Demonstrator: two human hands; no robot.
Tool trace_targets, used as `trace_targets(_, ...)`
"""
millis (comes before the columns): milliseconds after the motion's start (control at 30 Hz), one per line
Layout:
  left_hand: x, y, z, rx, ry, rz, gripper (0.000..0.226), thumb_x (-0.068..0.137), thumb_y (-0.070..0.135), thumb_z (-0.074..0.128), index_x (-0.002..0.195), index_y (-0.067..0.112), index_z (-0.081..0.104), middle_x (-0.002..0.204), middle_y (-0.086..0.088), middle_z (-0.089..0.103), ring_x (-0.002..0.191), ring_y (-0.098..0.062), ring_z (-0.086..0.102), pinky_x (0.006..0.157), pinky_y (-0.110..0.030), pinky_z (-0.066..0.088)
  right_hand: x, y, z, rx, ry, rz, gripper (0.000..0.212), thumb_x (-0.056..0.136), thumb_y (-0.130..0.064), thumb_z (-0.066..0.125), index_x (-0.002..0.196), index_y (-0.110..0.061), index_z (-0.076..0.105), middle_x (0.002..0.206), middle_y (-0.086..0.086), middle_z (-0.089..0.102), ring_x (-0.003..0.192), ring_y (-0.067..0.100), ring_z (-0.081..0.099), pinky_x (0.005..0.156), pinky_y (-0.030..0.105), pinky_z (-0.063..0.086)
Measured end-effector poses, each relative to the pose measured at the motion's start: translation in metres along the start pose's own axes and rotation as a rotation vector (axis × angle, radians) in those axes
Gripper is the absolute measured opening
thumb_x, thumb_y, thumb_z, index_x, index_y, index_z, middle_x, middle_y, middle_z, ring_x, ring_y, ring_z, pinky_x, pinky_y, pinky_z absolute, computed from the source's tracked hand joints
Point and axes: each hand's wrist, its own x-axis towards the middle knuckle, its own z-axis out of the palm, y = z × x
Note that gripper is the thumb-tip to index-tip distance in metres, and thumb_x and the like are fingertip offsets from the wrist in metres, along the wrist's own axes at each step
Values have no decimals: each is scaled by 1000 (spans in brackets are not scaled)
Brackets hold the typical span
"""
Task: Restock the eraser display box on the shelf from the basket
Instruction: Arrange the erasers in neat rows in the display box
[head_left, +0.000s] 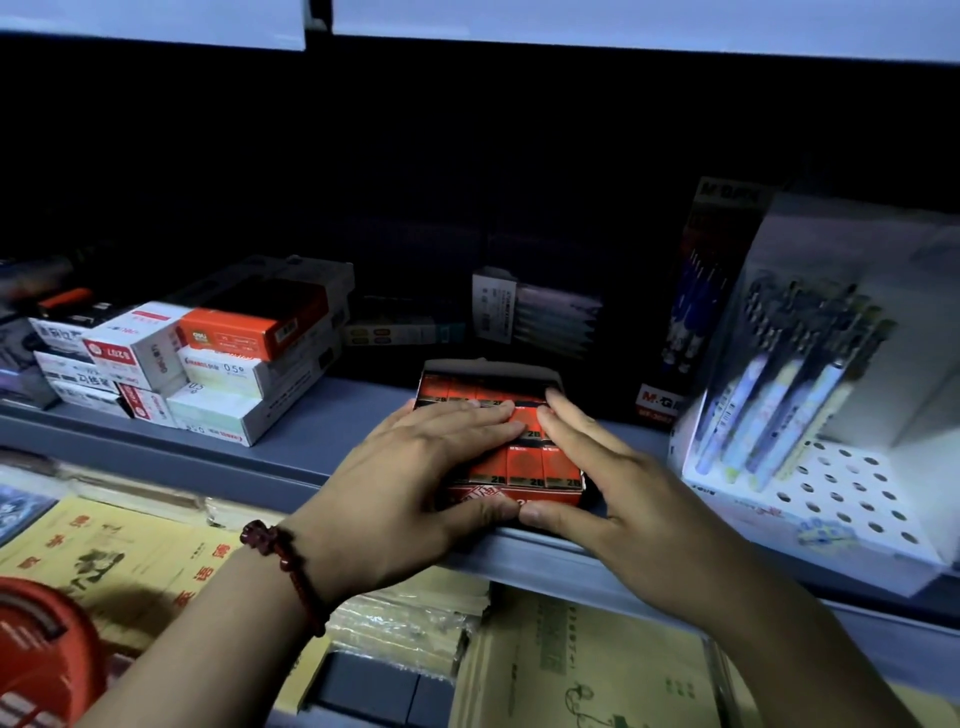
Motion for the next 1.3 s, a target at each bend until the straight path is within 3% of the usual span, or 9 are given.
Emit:
trace_targets(233,-18,-2,-12,-235,54,-83,77,76,63,70,147,46,44,163,25,14,150,6,16,121,-27,30,-10,-4,2,-44,46,51,92,89,-65,61,157,-56,0,157,-46,-15,142,-21,3,110,15,22)
trace_targets(367,-35,-12,-24,-304,71,-245,86,69,60,74,148,46,44,160,26,29,141,14,32,118,-22,35,-21,-4,2,-28,158,51,83,86,-63,64,156,-54,20,159,-34,21,139,-17,26,118,17,29)
trace_targets(467,-39,-14,-30,-333,78,-263,72,73,51,77,141,37,57,141,24,57,127,14,52,113,-27,43,-24,-8,3,7,191,49,77,83,-62,64,153,-51,32,153,-30,34,100,-24,53,104,10,37)
trace_targets(533,-39,-15,-31,-324,90,-272,67,74,48,77,138,35,61,139,24,59,127,15,51,112,-23,42,-24,-10,3,8,212,45,75,85,-56,67,153,-48,35,149,-31,31,64,-27,48,87,6,36)
trace_targets(633,-38,-14,-31,-362,102,-284,65,73,44,79,135,33,64,138,23,60,126,16,52,111,-16,40,-24,-11,3,12,218,47,73,87,-49,70,152,-43,39,145,-30,32,52,-24,43,73,-3,30)
trace_targets(733,-37,-15,-30,-386,110,-289,64,72,41,80,133,31,65,136,24,60,124,17,52,110,-9,37,-23,-7,5,44,230,27,73,86,-52,71,151,-43,41,149,-36,28,78,-36,48,94,-3,33)
trace_targets(833,-38,-17,-28,-408,121,-288,63,72,39,80,133,29,66,136,22,61,125,13,53,110,-11,38,-21,-2,8,-1,239,-9,71,86,-59,63,152,-46,39,156,-49,4,136,-32,13,115,8,19)
trace_targets(1000,-44,-16,-22,-311,184,-202,63,76,43,77,135,27,64,150,24,48,136,11,44,113,-12,34,-19,-5,6,-74,184,-107,66,93,-53,52,155,-42,32,160,-44,4,147,-20,1,119,13,12)
trace_targets(1300,-48,-13,2,-385,319,-115,41,85,24,75,126,21,71,137,14,63,138,-5,51,117,-28,38,-14,2,11,-86,207,-167,57,97,-40,58,152,-37,43,155,-34,27,147,-19,10,113,0,10)
